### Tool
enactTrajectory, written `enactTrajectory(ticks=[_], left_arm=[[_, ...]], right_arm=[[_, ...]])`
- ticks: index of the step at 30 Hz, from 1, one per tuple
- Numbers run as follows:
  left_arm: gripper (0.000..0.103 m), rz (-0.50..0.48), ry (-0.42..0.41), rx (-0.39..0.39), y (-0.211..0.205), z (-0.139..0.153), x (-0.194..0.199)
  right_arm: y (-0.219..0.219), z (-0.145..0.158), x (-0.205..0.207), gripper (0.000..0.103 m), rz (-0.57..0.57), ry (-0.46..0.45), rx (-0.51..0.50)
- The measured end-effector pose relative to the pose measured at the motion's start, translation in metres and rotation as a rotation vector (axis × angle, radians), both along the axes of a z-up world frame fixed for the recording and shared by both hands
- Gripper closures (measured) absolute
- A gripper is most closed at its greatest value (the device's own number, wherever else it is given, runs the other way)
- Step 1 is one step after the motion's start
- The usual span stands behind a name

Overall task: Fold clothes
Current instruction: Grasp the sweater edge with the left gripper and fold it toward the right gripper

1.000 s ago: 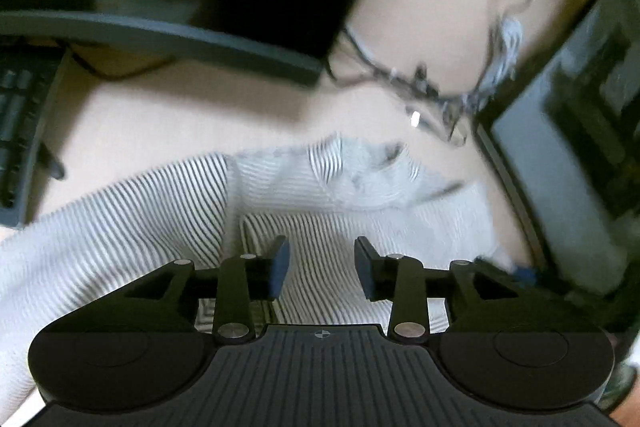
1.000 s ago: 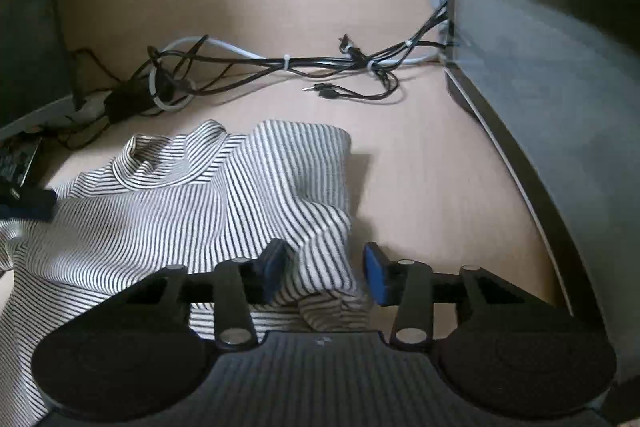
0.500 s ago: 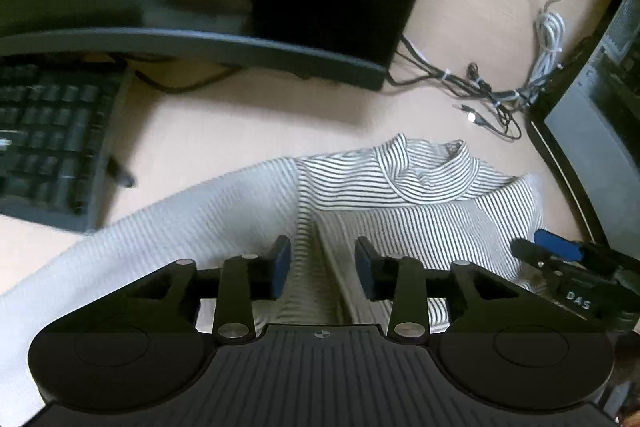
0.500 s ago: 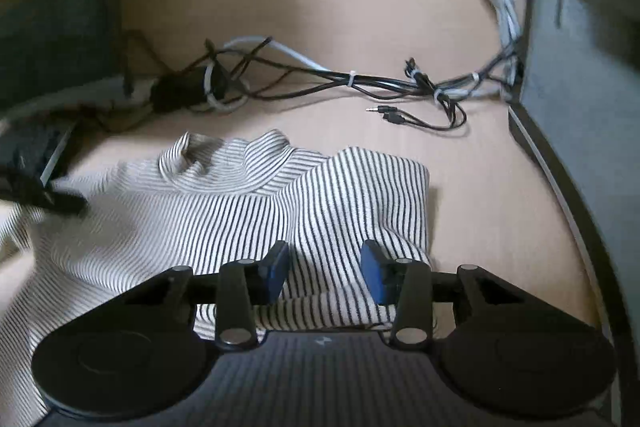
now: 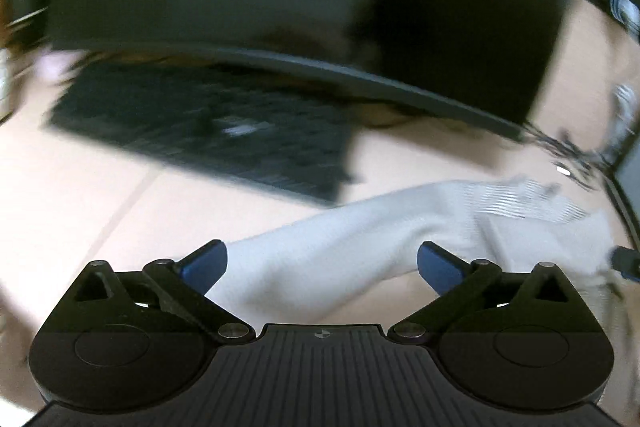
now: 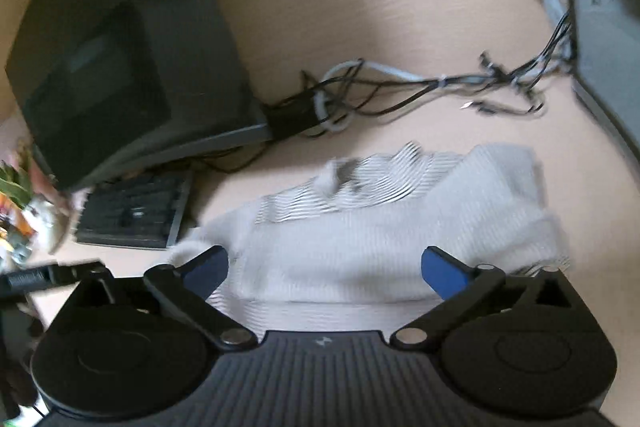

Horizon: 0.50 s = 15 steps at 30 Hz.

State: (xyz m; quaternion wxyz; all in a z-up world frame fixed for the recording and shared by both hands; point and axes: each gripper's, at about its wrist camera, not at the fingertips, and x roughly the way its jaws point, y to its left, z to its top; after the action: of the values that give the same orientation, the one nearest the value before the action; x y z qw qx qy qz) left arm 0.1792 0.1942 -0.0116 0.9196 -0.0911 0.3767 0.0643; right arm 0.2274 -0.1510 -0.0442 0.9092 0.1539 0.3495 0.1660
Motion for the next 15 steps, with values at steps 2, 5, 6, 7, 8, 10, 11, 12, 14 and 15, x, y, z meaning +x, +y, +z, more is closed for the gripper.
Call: enactTrajectory(ticks=[2, 5, 6, 7, 8, 10, 11, 12, 14, 15], left_arm=[[0.000, 0.065, 0.041, -0.010, 0.021, -0.008, -0.010], [0.005, 0.141, 0.116, -0.029, 0.044, -0.024, -0.018], [0.016, 0.151, 0.134, -0.042, 0.048, -0.028, -0.018], [0.024, 0.160, 0.152, -0.058, 0.052, -0.032, -0.019], [0.026, 0.163, 0.167, -0.082, 0.054, -0.035, -0.018], [0.029, 0.169, 0.192, -0.131, 0.058, -0.042, -0.017], [0.031, 0.166, 0.183, -0.137, 0.057, -0.041, -0.016], [0.034, 0.163, 0.174, -0.142, 0.057, -0.041, -0.015], [0.062, 0.155, 0.158, -0.161, 0.059, -0.039, -0.011], [0.088, 0.151, 0.151, -0.174, 0.061, -0.038, -0.010]], right_arm=[[0.011, -0.008, -0.004, 0.000, 0.019, 0.032, -0.009], [0.027, -0.020, -0.009, 0.000, 0.046, 0.078, -0.021], [0.031, -0.023, -0.011, 0.000, 0.051, 0.091, -0.020], [0.033, -0.025, -0.014, 0.000, 0.055, 0.098, -0.016], [0.036, -0.025, -0.017, 0.000, 0.060, 0.101, -0.013], [0.039, -0.024, -0.022, 0.000, 0.066, 0.098, -0.015], [0.040, -0.023, -0.024, 0.000, 0.067, 0.092, -0.018], [0.039, -0.021, -0.026, 0.000, 0.065, 0.083, -0.022], [0.037, -0.018, -0.031, 0.000, 0.059, 0.067, -0.028], [0.035, -0.016, -0.034, 0.000, 0.052, 0.060, -0.029]])
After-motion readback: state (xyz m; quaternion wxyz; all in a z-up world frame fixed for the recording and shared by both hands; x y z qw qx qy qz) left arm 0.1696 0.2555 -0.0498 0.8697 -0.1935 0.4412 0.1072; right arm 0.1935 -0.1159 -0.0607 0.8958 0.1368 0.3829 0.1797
